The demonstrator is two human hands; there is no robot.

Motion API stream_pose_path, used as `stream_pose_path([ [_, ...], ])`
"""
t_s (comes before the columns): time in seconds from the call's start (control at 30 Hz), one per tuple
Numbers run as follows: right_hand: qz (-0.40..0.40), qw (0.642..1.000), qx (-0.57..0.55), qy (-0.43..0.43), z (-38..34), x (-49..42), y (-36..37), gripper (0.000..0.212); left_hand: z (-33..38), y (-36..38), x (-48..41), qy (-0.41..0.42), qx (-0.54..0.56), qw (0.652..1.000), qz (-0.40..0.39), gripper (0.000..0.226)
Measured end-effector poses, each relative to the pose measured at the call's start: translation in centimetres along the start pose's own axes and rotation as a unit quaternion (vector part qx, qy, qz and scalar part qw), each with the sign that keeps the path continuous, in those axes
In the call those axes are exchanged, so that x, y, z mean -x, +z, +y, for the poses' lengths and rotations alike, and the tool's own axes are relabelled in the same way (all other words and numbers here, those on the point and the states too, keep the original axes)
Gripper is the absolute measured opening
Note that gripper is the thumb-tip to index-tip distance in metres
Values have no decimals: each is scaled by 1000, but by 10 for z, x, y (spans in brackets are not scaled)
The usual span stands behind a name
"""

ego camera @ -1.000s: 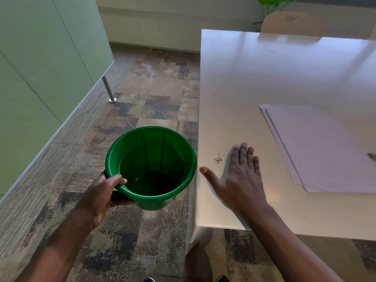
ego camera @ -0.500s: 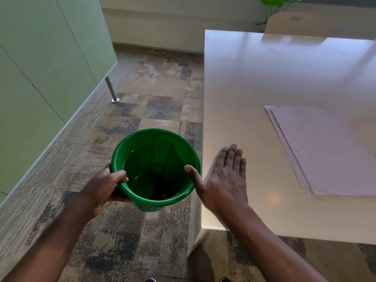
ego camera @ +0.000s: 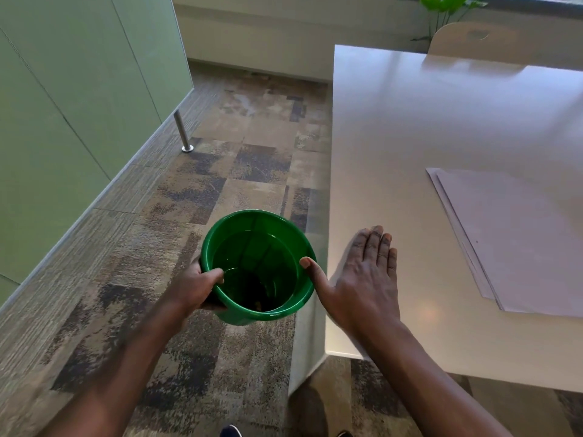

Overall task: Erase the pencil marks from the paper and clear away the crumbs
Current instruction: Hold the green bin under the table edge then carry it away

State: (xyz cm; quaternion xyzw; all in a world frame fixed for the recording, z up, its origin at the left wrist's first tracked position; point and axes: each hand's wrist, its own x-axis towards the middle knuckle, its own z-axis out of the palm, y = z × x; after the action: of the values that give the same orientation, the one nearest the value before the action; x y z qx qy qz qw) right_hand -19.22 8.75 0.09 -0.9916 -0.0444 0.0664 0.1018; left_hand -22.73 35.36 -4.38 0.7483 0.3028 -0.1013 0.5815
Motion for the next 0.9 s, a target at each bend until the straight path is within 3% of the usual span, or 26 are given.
stream_pose_path([
  [0.33,-26,999,-36,23,-28,0,-5,118,2,-11,4,-3,5,1000,-7,23],
  [0.43,-28,996,-68,-51,-68,3,6,109,2,-12,3,2,4,1000,-10,21],
  [0.57,-86,974,-114,-177,-110,4,17,83,3,-13,5,20,6,1000,-14,20],
  [0.67,-54,967,-142,-206,-101,8,6,79,3,-15,5,21,1,999,-24,25],
  [0.8,25,985,-114,-125,-45,10,-16,93,4,-16,4,11,-5,1000,-15,25],
  [0.9,-3,999,-45,1,-2,5,-20,105,7,-16,4,8,-8,1000,-9,20],
])
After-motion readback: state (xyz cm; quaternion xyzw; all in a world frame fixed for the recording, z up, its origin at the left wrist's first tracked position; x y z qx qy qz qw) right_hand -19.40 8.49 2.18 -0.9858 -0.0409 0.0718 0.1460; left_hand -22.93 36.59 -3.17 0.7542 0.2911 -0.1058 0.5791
